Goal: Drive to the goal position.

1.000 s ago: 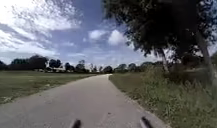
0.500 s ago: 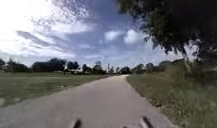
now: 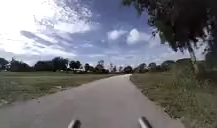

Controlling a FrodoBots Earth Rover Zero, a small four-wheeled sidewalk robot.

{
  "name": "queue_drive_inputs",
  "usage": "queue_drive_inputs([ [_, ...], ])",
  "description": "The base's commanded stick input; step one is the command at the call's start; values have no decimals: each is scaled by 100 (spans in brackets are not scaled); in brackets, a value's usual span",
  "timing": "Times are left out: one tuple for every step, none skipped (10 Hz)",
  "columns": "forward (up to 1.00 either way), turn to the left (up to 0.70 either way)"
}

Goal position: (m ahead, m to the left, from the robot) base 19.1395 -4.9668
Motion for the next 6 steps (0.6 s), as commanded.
queue_drive_inputs([
  [69,3],
  [69,3],
  [69,3],
  [69,3],
  [69,3],
  [69,3],
])
